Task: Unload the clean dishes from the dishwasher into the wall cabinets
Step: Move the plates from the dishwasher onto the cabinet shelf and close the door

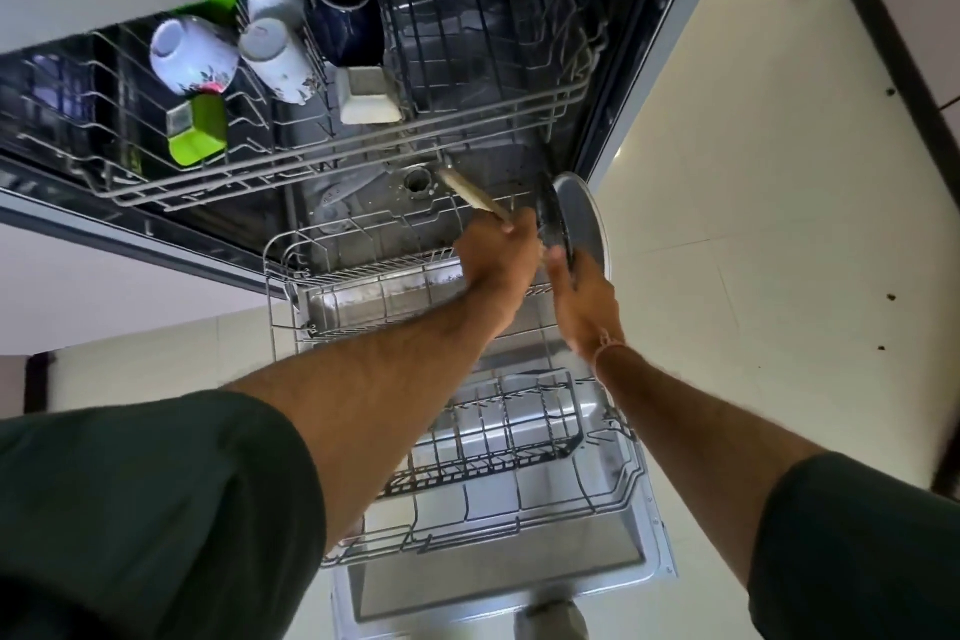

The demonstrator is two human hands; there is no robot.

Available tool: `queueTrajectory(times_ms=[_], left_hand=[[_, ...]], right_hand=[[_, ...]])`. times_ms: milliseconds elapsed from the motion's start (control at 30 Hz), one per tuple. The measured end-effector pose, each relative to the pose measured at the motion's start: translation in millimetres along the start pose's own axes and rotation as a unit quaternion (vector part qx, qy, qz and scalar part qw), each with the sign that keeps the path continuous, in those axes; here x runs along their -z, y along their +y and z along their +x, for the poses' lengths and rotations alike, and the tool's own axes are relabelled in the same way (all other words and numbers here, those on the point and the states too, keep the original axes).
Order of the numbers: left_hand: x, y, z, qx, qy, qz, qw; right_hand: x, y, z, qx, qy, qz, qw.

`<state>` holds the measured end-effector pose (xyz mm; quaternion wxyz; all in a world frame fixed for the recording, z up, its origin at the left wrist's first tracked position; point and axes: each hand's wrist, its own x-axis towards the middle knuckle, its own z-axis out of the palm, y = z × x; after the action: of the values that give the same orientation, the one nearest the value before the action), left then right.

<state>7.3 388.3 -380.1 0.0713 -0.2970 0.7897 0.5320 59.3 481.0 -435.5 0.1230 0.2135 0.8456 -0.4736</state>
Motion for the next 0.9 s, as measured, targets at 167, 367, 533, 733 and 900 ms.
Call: queueTrajectory(times_ms=[167,367,533,733,900], left_hand=[[43,6,5,0.069,-0.024,-0.166,0.983],[97,-7,-3,0.133,-0.046,-0.228,0.963],[156,-14,-29,0.198,-0.048,-0.269,0.941],[265,1,-95,0.184,-0.046,-0.363,0.912],[383,26,-164,0.173,-0.04,-0.442,0.879]], right_hand=[[4,-8,14,-0.037,0.0,-0.175,0.984],[12,-28,2,0.016,0.046,-0.327,0.944],[26,-58,-50,0.099,0.086,-0.418,0.899],[23,-141,-152,0.242,0.055,-0.478,0.842],[11,-233,-261,0.33,0.043,-0.477,0.813]])
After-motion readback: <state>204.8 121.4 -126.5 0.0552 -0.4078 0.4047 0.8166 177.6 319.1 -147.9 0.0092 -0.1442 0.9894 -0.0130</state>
